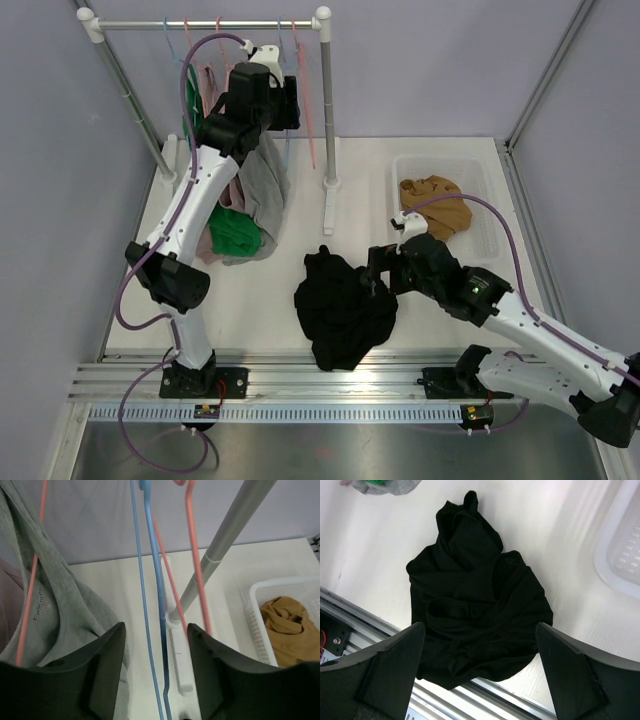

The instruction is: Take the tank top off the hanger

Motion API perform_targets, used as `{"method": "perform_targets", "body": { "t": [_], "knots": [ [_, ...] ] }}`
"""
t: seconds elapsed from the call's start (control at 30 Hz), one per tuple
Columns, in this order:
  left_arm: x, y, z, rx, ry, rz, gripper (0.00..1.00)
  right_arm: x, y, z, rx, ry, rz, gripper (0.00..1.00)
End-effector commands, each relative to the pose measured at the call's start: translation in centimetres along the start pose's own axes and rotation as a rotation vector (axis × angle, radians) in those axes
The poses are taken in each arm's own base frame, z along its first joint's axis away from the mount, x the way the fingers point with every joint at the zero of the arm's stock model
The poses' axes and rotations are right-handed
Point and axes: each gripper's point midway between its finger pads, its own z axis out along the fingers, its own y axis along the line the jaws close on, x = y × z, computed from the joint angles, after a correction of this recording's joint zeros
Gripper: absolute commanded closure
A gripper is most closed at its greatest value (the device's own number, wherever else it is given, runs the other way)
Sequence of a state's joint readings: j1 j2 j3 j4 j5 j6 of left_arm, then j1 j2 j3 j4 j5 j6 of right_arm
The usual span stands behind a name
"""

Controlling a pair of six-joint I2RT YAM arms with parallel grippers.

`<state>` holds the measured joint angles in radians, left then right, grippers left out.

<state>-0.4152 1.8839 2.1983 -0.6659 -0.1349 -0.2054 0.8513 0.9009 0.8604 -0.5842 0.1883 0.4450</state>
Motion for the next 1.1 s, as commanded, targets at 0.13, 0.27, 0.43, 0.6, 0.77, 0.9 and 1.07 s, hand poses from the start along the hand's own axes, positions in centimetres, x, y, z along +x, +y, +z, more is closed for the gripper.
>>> {"method": "perform_targets", "body": {
  "t": [0.13,0.27,0.43,0.6,0.77,0.9,1.07],
  "knots": [
    [-5.5,1.1,-10.6,-0.006,-0.159,-0.032,0.01,2.4,1.9,4.0,-0.045,0.150,-0.031,0.00],
    [-4.9,2.3,-16.9,-0.021,-0.196,-0.084,0.01,3.7,2.5,6.5,-0.038,0.199,-0.037,0.01],
    [-1.8,3.5,-22.4,-0.013,-0.198,-0.142,0.01,6.5,2.8,10.0,0.024,0.288,-0.103,0.01],
    [3.9,5.0,-25.8,-0.015,-0.179,-0.142,0.01,8.9,3.1,12.7,0.077,0.338,-0.156,0.01],
    [8.7,7.0,-27.8,-0.062,-0.142,-0.127,0.01,11.9,1.9,15.6,0.175,0.395,-0.237,0.03],
    [11.9,8.1,-28.5,-0.085,-0.122,-0.095,0.01,13.3,1.5,16.6,0.209,0.401,-0.270,0.65],
    [14.2,11.0,-29.8,-0.184,-0.198,-0.067,0.01,8.5,2.7,14.4,0.191,0.237,-0.253,1.00]
  ]
}}
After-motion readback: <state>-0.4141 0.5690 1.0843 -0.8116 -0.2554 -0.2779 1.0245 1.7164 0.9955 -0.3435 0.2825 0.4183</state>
